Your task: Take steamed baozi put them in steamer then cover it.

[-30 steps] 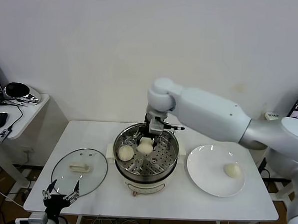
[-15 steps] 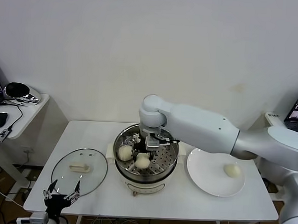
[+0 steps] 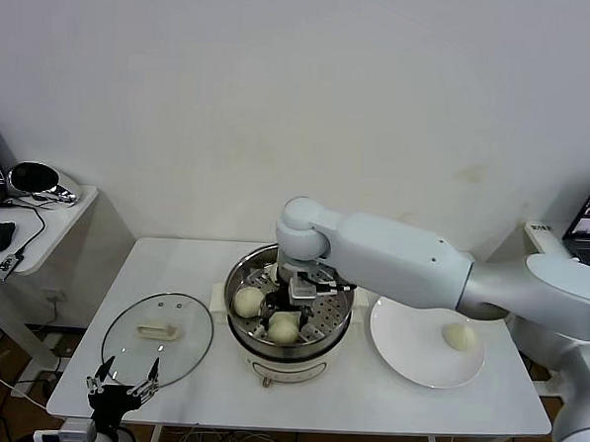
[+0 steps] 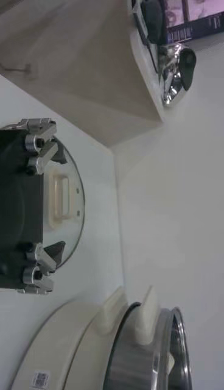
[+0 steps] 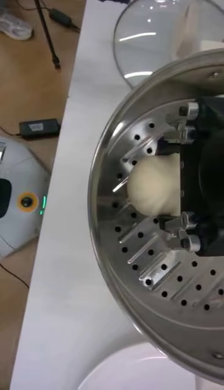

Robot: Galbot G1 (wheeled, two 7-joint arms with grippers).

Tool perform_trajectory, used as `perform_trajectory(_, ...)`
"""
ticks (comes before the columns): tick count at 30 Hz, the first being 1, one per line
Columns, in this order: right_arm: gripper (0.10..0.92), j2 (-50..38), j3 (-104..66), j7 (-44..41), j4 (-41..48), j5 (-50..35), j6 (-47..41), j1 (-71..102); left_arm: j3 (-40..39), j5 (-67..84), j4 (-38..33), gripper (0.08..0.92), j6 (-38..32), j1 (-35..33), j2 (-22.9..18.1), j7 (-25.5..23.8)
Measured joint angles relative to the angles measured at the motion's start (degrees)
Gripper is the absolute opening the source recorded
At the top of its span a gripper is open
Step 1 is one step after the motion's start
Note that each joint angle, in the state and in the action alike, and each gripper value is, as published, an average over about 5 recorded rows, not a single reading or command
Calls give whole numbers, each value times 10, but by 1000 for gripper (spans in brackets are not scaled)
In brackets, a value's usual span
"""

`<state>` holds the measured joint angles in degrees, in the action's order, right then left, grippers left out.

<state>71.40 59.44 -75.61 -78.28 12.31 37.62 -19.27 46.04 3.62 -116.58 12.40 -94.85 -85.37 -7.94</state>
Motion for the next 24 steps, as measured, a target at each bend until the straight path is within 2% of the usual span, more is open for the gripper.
perform_trajectory(4, 818, -11, -9, -1, -2, -19, -9, -16, -4, -1, -1, 823, 0, 1, -2, -1)
perform_trajectory(14, 823, -80, -28, -10, -8, -90, -48, -90, -6, 0, -1, 823, 2, 5, 2, -2)
perform_trajectory(24, 823, -193, -54, -13, 12, -112, -205, -98, -15, 1, -9, 823, 4, -1, 5, -7)
